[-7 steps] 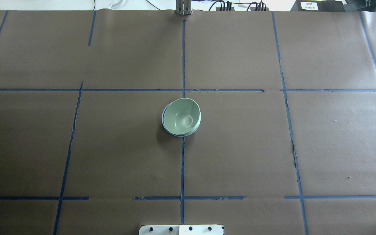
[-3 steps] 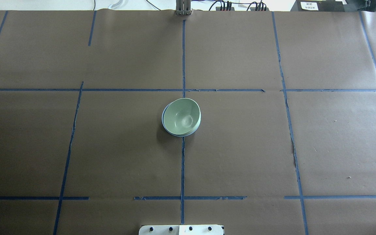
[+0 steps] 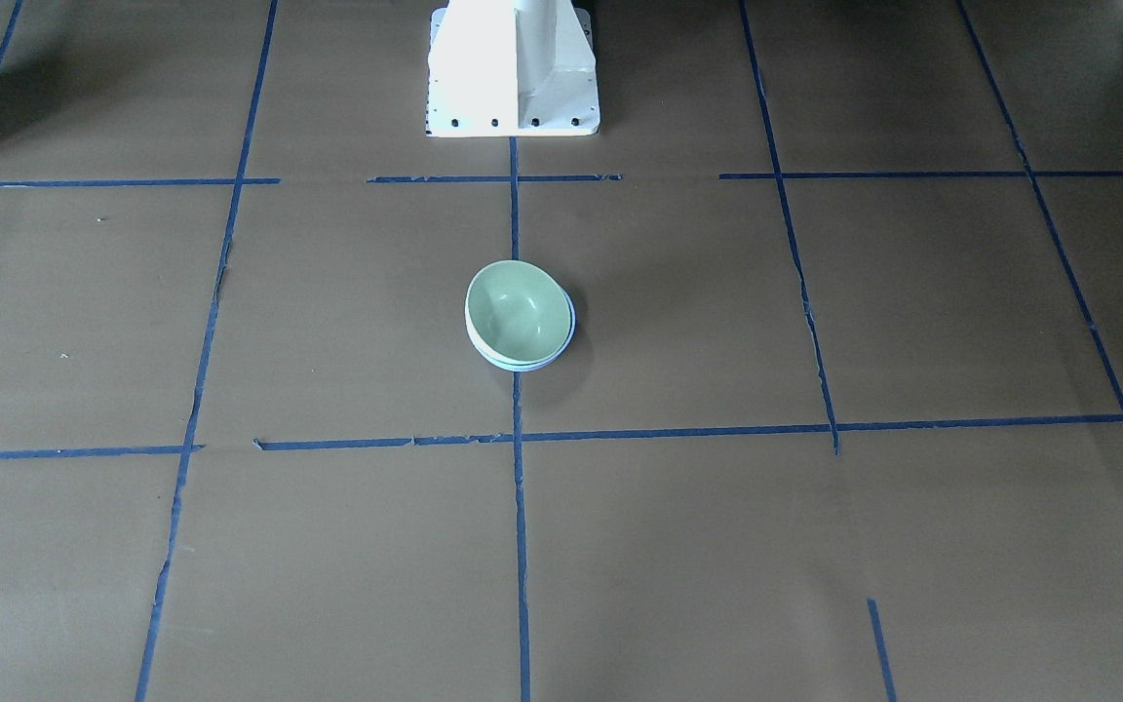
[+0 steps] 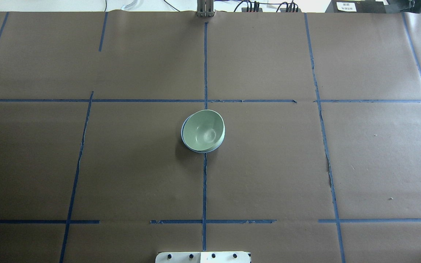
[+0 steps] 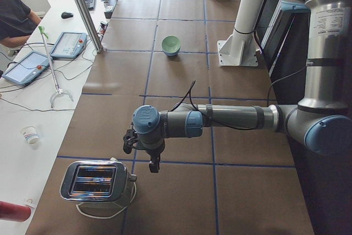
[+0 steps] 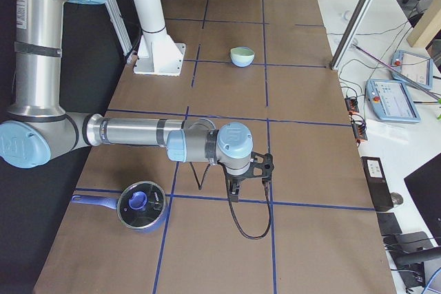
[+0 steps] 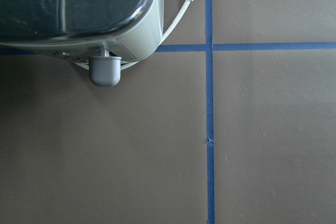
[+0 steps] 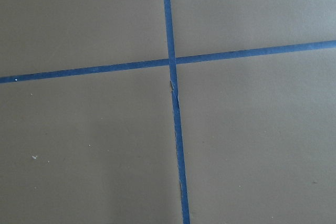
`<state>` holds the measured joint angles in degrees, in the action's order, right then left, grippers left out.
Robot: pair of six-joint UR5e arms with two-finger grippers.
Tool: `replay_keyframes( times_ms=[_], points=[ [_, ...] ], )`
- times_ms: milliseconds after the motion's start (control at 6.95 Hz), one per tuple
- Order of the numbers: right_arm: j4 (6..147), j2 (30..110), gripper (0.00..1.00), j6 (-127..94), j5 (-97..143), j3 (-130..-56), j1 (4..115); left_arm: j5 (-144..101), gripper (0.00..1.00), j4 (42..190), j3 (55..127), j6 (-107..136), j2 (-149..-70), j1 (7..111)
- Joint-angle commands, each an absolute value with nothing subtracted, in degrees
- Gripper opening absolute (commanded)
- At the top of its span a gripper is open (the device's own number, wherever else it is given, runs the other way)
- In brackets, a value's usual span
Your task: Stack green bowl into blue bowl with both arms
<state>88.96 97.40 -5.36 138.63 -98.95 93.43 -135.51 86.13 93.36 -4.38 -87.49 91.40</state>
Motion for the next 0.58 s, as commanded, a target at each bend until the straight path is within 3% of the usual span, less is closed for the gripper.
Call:
replay_keyframes(
  times_ms=[0, 432],
  points=[
    [88.9, 97.4, 1.0, -5.4, 138.6, -98.9, 93.4, -135.4, 1.0, 86.1, 93.3, -4.5, -87.5, 91.4],
    [88.9, 97.5, 1.0, -5.4, 138.6, -99.0, 93.4, -135.6, 1.0, 86.1, 93.3, -4.4, -87.5, 91.4]
  ],
)
